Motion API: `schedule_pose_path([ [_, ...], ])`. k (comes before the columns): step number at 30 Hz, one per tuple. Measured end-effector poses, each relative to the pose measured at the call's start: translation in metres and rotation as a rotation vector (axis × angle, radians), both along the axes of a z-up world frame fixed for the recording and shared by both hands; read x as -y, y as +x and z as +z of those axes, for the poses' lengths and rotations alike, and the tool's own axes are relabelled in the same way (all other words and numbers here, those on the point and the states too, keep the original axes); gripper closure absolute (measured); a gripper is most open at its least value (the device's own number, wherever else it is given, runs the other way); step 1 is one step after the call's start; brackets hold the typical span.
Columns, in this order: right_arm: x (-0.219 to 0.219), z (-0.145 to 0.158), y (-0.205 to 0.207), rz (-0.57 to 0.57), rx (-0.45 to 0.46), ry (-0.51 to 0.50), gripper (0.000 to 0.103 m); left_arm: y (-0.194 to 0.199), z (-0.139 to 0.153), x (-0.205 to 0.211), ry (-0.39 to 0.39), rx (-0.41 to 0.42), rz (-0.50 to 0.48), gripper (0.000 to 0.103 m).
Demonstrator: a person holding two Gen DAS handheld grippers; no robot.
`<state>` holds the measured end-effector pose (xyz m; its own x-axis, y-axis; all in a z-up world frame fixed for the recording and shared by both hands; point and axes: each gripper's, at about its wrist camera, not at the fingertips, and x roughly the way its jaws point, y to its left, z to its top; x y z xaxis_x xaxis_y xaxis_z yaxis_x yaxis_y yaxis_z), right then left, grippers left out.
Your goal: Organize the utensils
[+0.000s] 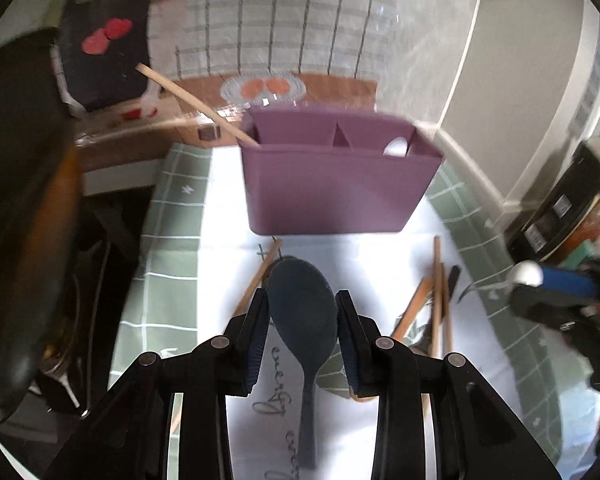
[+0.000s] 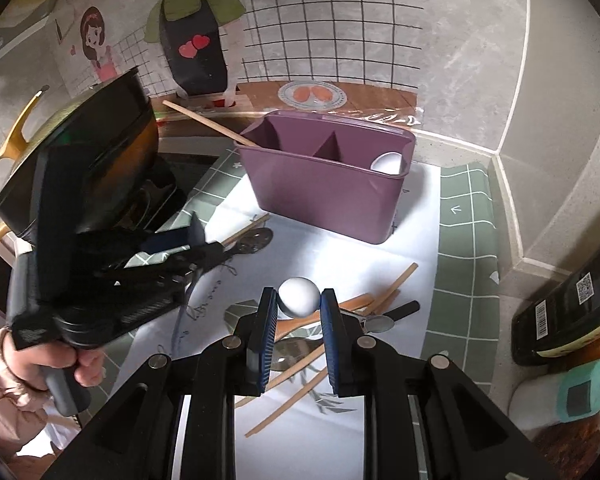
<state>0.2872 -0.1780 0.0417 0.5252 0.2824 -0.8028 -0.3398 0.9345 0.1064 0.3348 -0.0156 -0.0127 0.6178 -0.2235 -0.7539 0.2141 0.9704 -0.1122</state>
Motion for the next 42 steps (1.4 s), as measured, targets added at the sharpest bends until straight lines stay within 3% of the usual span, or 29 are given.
schedule_pose_path([
  [7,-0.010,0.013,-0.013,0.006,0.029,0.001,0.084,-0.027,0.042,-0.024,-0.046,0.084,-0.008,0.074],
  [8,-0.011,0.015,-0.014,0.004,0.033,0.000,0.084,-0.030,0.046,-0.025,-0.048,0.096,-0.011,0.076],
  [9,-0.012,0.017,-0.015,0.003,0.037,0.000,0.084,-0.031,0.050,-0.026,-0.049,0.106,-0.013,0.089],
  [10,-0.012,0.019,-0.015,0.002,0.040,-0.002,0.084,-0.033,0.054,-0.026,-0.054,0.111,-0.016,0.091],
  [19,-0.014,0.025,-0.016,-0.005,0.052,-0.014,0.084,-0.036,0.066,-0.032,-0.101,0.127,-0.049,0.099],
  [24,-0.012,0.020,-0.015,-0.006,0.032,-0.020,0.084,-0.033,0.061,-0.039,-0.082,0.099,-0.041,0.099],
  [30,-0.008,0.005,-0.017,0.000,0.015,-0.027,0.084,-0.027,0.011,-0.048,-0.064,-0.079,-0.040,0.092],
  [33,-0.008,-0.010,-0.017,0.010,-0.014,-0.039,0.084,-0.026,-0.016,-0.048,-0.073,-0.147,-0.023,0.070],
  [36,-0.005,-0.020,-0.015,0.010,-0.037,-0.032,0.084,-0.028,-0.028,-0.039,-0.090,-0.172,-0.051,0.066],
  [38,-0.002,-0.020,-0.015,0.005,-0.034,-0.029,0.084,-0.029,-0.031,-0.026,-0.089,-0.167,-0.102,0.054],
  [39,-0.001,-0.020,-0.014,0.004,-0.033,-0.026,0.084,-0.030,-0.032,-0.020,-0.078,-0.159,-0.120,0.042],
  [42,0.005,-0.019,-0.014,-0.003,-0.031,-0.025,0.084,-0.033,-0.037,-0.003,-0.022,-0.115,-0.180,0.040],
])
